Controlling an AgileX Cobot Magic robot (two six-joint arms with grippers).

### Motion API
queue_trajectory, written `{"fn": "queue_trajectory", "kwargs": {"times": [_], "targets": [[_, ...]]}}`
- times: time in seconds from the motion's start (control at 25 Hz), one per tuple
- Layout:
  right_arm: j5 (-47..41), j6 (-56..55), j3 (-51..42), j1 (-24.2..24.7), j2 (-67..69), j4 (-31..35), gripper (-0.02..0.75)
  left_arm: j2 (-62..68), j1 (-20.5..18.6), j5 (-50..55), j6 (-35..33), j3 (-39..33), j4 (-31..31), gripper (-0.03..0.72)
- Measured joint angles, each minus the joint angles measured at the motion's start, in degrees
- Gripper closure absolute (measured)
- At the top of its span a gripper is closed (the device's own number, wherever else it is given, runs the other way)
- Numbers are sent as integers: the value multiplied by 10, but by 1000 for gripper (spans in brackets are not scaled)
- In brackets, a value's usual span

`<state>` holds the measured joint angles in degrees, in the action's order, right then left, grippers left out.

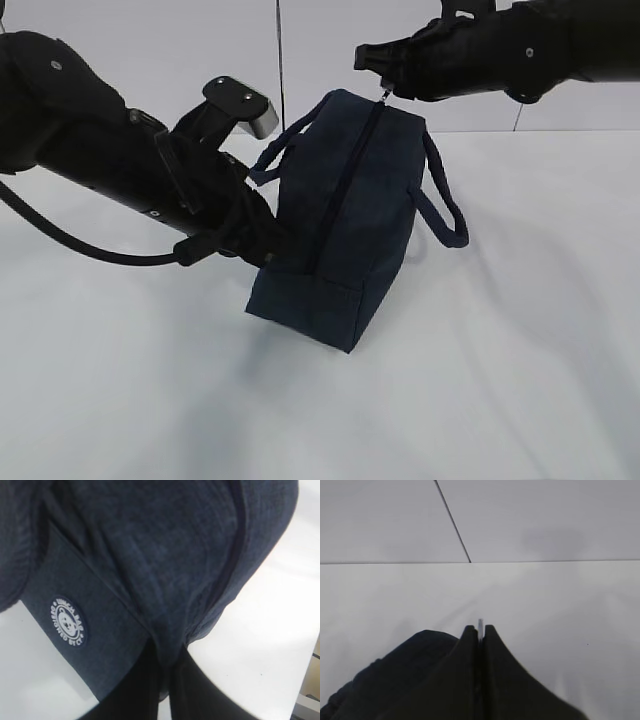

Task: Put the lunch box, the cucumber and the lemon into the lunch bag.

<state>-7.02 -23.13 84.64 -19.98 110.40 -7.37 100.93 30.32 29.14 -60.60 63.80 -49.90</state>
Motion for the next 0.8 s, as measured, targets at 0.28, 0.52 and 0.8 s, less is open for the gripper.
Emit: {"fn": "queue_trajectory", "kwargs": {"times": [0.28, 0.52, 0.8], "targets": [[-83, 0, 63, 5, 25, -29, 738, 0, 0, 1, 0, 0, 0, 691], [-153, 0, 118, 5, 62, -31, 738, 0, 0, 1, 0, 0, -1, 691], [-210, 2, 161, 5, 108, -14, 738, 0, 0, 1, 0, 0, -7, 691]]}}
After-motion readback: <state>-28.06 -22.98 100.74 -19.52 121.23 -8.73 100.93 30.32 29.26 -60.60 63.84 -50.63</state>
